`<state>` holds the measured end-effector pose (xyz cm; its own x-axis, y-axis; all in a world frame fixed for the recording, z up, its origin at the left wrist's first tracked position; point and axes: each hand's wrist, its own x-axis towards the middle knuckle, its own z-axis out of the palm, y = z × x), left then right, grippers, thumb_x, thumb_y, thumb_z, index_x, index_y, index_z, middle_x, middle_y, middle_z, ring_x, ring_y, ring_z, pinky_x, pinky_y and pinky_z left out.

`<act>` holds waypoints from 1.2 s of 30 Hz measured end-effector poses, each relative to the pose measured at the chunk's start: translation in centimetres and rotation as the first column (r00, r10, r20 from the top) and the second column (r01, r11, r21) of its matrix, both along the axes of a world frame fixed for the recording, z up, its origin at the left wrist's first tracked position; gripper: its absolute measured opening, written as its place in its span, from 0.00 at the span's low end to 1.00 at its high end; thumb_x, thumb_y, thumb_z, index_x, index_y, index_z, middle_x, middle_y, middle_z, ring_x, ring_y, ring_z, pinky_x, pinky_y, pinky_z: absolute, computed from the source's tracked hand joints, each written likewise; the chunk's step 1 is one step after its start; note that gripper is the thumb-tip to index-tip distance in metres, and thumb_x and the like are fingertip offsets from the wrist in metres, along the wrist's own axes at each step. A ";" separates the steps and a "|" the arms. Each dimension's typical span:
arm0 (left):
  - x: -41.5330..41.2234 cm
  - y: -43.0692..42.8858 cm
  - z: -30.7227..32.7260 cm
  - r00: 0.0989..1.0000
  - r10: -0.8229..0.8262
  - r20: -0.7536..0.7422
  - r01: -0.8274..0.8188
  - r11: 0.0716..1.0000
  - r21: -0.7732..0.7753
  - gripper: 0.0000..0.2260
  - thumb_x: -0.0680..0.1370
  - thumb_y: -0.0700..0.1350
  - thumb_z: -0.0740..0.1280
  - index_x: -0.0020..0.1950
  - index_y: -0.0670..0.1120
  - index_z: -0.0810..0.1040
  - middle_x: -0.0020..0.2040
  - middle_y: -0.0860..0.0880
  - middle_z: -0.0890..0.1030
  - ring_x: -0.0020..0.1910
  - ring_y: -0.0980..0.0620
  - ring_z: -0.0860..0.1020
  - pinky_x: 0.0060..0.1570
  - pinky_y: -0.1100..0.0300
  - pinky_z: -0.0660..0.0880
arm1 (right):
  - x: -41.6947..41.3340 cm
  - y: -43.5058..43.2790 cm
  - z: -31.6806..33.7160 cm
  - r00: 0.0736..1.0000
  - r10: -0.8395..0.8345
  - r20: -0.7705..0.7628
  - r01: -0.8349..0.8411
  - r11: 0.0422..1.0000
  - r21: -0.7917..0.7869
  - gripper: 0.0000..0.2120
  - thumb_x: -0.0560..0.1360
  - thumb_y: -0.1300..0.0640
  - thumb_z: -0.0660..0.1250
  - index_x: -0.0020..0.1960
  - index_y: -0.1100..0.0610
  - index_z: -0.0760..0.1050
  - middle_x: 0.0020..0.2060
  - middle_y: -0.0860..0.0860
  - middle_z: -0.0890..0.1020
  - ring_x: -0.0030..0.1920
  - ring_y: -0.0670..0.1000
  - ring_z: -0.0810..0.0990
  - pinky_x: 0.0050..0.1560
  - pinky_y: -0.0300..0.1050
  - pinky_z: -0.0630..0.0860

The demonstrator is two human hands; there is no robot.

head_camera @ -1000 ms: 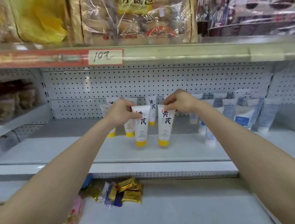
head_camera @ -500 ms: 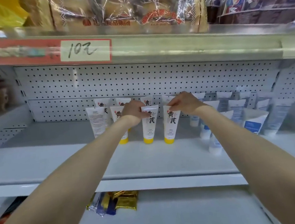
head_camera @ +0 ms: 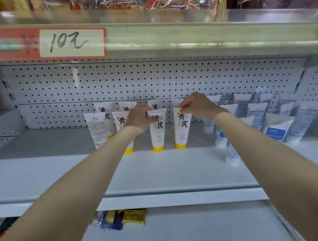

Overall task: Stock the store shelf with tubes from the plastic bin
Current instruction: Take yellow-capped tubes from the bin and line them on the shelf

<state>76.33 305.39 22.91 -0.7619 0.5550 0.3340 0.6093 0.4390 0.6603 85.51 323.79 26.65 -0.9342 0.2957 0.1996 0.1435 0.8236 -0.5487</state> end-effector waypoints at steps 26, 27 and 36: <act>5.4 -2.8 5.7 0.999 0.016 0.046 -0.010 0.993 -0.121 0.20 0.73 0.51 0.70 0.63 0.47 0.74 0.60 0.47 0.79 0.57 0.49 0.76 0.53 0.60 0.72 | 4.8 -3.1 4.8 0.999 -0.014 -0.044 0.017 0.998 0.057 0.13 0.74 0.56 0.68 0.58 0.55 0.77 0.55 0.52 0.80 0.50 0.49 0.77 0.50 0.39 0.70; 5.8 -3.2 5.9 0.999 0.016 0.039 -0.011 0.990 -0.144 0.21 0.73 0.51 0.70 0.63 0.48 0.74 0.60 0.47 0.78 0.57 0.49 0.76 0.54 0.59 0.72 | 5.1 -3.4 4.8 0.999 -0.017 -0.036 0.019 0.998 0.064 0.13 0.74 0.56 0.68 0.58 0.55 0.77 0.54 0.51 0.80 0.48 0.49 0.77 0.48 0.38 0.70; 12.5 -8.2 3.5 0.994 -0.060 0.088 0.079 0.968 -0.236 0.20 0.72 0.50 0.72 0.60 0.45 0.76 0.50 0.48 0.78 0.50 0.51 0.75 0.49 0.61 0.70 | 11.7 -7.7 1.2 0.993 0.113 0.021 -0.114 0.992 0.053 0.13 0.72 0.58 0.70 0.55 0.60 0.79 0.47 0.56 0.81 0.44 0.52 0.79 0.47 0.43 0.76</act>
